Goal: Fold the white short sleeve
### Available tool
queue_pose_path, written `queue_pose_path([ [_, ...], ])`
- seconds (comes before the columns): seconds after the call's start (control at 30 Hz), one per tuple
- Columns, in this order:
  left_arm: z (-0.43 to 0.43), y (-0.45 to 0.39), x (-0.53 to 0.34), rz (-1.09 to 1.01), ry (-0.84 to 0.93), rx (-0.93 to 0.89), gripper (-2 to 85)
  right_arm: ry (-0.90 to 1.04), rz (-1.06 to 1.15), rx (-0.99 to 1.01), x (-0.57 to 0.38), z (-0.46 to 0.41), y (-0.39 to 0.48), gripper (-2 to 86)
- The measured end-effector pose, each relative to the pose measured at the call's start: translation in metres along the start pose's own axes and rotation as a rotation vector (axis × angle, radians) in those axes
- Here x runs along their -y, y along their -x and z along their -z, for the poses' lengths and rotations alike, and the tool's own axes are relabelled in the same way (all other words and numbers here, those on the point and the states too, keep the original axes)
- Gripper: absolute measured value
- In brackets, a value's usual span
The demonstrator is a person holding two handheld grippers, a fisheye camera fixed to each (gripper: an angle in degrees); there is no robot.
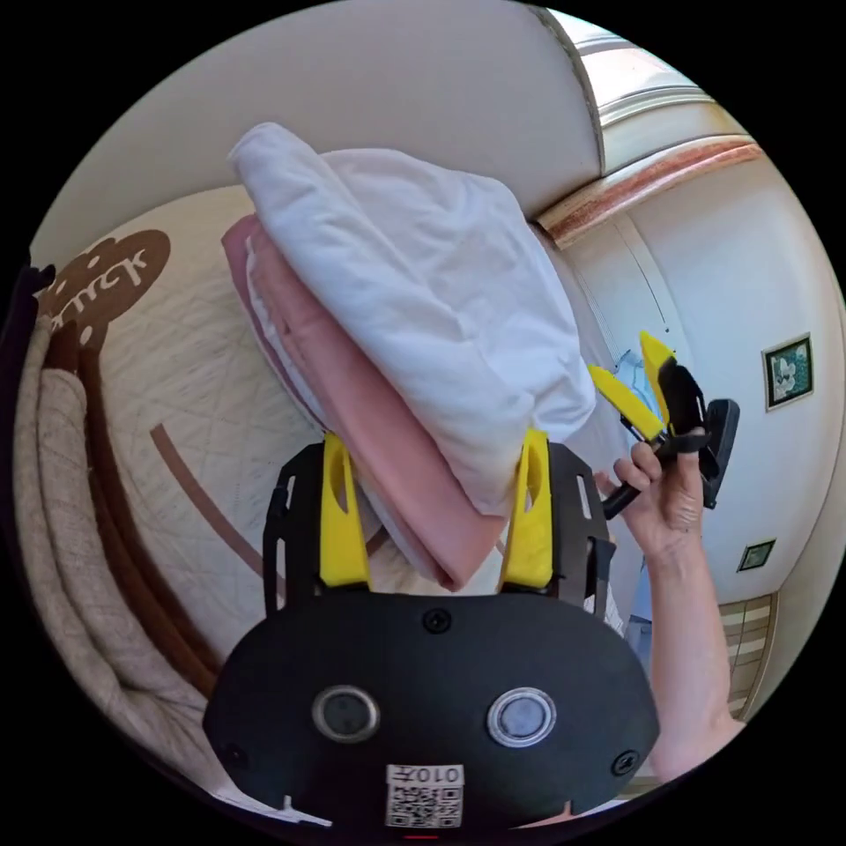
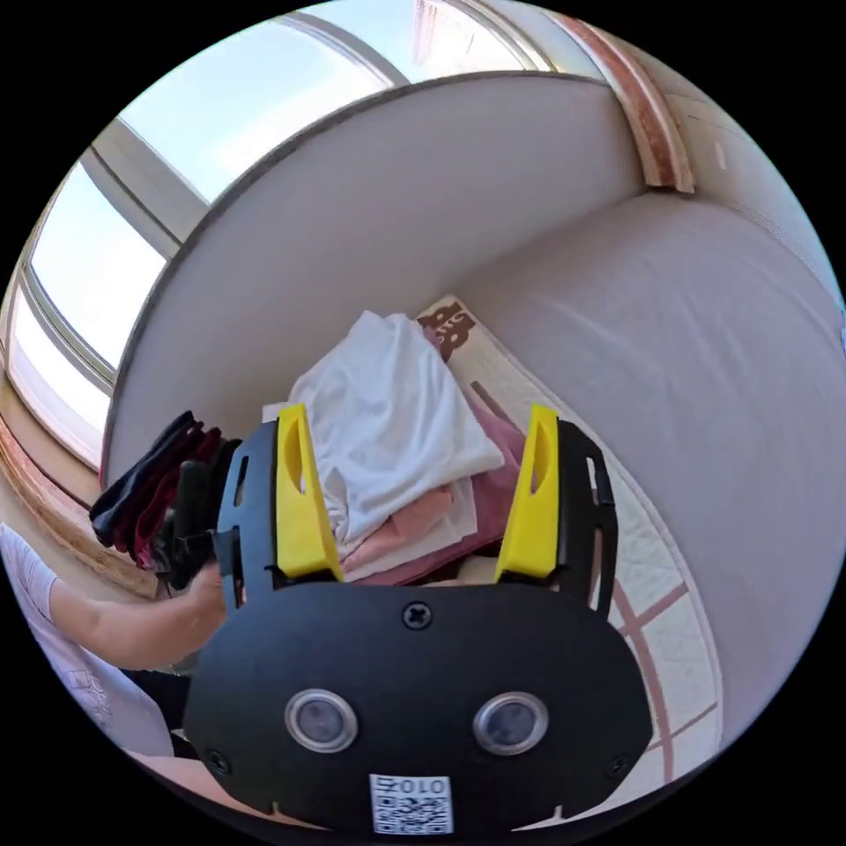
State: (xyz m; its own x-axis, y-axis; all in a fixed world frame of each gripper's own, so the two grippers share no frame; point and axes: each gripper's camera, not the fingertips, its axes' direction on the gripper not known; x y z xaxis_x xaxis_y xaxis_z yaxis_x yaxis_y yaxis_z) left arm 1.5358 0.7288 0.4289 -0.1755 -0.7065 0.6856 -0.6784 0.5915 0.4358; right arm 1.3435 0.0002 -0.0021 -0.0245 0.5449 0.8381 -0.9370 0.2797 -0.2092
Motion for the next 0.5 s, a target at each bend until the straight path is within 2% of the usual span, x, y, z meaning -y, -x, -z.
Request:
queue_pose_path([
  [0.03, 0.001, -0.003, -0.002, -0.028, -0.004, 0.002, 22.2, 0.056, 0.018, -0.018, 0.012, -0.014, -0.001, 26.3],
  [0.1, 0.003, -0.005, -0.005, -0.048, -0.013, 0.006, 20.8, 0.392, 0.055, -0.038, 0.025, -0.085, -0.003, 19.8],
  [0.13, 0.006, -0.010, -0.007, -0.077, -0.021, 0.014, 19.5, 0.391, -0.002, -0.003, 0.022, -0.093, -0.007, 18.2],
  [0.2, 0.011, -0.027, -0.009, -0.159, -0.018, 0.058, 17.3, 0.259, -0.089, 0.036, 0.013, -0.075, -0.012, 13.9],
  [0.33, 0.045, -0.127, -0.030, -0.536, -0.006, 0.216, 14.0, 0.207, -0.051, 0.085, -0.009, -0.024, 0.001, 13.2],
  [0.4, 0.072, -0.173, -0.071, -0.747, -0.013, 0.246, 13.2, 0.103, -0.163, 0.209, -0.072, 0.037, -0.004, 13.1],
  [0.43, 0.097, -0.198, -0.107, -0.881, -0.025, 0.216, 12.6, 0.061, -0.202, 0.252, -0.095, 0.055, -0.004, 13.1],
  [0.5, 0.133, -0.231, -0.166, -1.082, 0.002, 0.093, 11.5, -0.074, -0.372, 0.392, -0.211, 0.127, 0.002, 12.8],
])
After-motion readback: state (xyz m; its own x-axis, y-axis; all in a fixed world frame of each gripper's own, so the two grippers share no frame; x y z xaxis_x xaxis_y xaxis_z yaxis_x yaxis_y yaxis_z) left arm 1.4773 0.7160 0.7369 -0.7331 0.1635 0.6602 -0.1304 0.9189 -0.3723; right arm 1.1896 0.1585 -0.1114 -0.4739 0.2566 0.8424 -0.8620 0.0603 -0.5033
